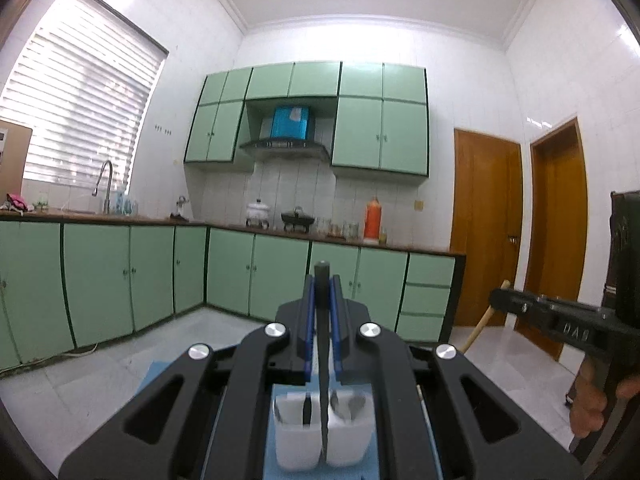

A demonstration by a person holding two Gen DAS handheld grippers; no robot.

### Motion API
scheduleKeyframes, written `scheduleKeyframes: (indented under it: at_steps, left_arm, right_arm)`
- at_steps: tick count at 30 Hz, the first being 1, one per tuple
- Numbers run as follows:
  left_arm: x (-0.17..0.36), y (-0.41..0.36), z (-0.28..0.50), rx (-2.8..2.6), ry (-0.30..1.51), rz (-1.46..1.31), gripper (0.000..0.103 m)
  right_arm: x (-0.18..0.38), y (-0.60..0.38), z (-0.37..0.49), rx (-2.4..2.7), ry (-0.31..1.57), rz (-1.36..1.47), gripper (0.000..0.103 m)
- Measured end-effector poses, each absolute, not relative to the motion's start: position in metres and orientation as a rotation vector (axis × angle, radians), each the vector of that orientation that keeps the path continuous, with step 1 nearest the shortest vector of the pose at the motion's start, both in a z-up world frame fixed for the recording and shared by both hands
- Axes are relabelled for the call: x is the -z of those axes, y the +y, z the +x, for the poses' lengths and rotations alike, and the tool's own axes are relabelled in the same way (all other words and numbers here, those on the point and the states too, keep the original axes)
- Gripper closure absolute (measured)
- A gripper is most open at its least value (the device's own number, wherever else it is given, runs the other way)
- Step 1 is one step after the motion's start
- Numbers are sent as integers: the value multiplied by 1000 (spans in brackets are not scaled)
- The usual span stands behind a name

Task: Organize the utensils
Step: 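Lower both chopsticks into the white caddy and open both tools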

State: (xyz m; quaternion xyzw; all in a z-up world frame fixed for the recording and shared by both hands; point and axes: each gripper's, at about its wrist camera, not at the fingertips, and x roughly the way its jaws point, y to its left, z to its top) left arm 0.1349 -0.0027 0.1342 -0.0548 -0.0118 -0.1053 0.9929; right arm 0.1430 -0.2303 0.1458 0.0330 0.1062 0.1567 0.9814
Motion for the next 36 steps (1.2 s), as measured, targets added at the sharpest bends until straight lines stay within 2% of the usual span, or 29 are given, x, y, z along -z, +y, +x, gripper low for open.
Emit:
scheduleKeyframes:
  at_steps: [9,20,36]
  left_arm:
    - [-142,-17,192,184,-68,-104,97]
    - [-88,-18,270,154,91,-76,97]
    - [-39,3,307,130,257,-60,96]
  right_arm:
    - [-145,-213,198,-284,234,27,96]
    - [-92,-205,272,-309,396,78,96]
    - [-49,-213,295,-300,486,116,96]
